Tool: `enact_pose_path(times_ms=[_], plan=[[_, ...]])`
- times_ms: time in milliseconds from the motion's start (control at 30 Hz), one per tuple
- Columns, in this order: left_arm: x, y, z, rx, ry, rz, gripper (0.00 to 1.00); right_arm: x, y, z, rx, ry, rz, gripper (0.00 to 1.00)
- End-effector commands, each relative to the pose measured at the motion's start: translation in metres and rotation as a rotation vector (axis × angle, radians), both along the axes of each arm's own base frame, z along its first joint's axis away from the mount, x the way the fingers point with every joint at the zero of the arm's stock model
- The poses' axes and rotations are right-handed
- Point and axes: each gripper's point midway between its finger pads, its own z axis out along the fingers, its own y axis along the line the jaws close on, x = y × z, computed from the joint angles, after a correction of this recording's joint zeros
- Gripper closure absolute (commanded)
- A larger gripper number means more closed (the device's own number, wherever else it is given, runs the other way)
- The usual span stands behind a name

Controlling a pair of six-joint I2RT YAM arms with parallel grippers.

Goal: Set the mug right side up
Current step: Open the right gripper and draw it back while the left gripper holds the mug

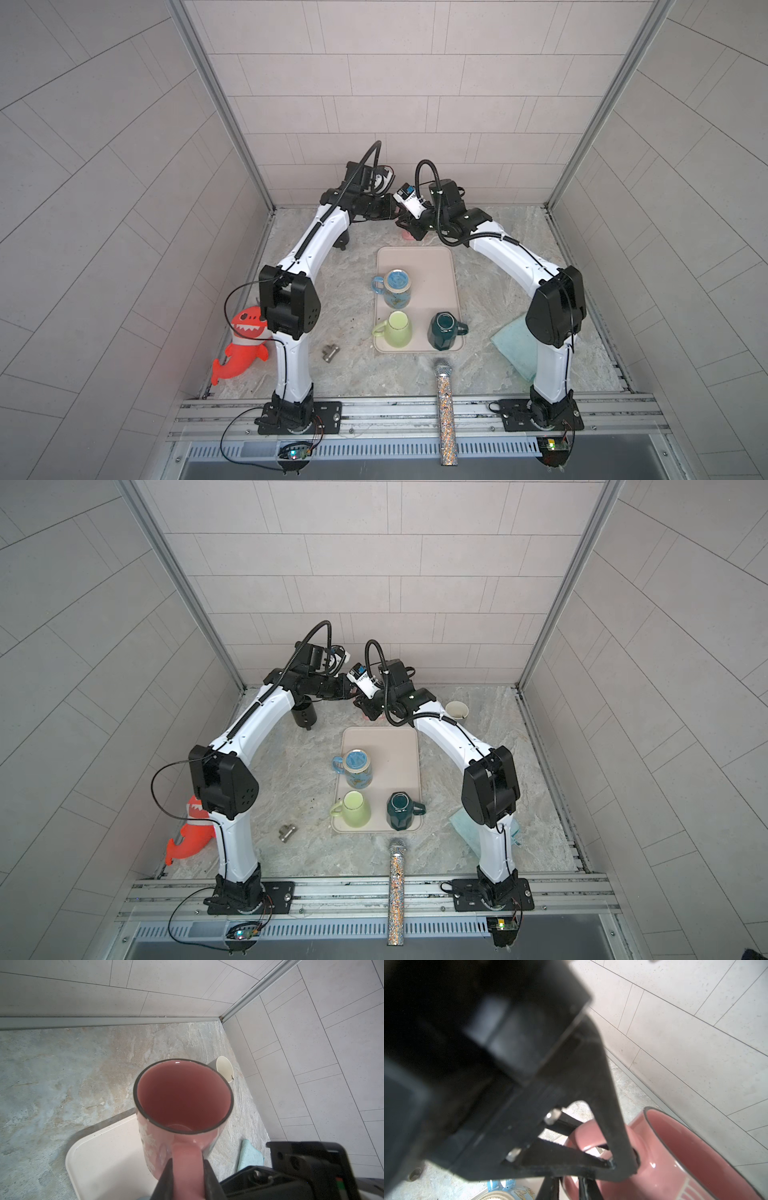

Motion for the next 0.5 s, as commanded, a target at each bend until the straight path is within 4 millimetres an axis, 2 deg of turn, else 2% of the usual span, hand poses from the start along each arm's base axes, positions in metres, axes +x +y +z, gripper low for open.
enact_pose_path(times_ms=[0, 467], plan=[[0.0, -0.008, 0.023, -0.062, -0.048, -0.047, 1.0, 0.013, -0.025, 0.032, 0.011, -0.1, -0.095, 0.82], [0.015, 0.003, 0.016, -0.053, -0.05, -0.012, 1.0, 0.007, -0.031, 0.03, 0.0, -0.092, -0.104, 0.82]])
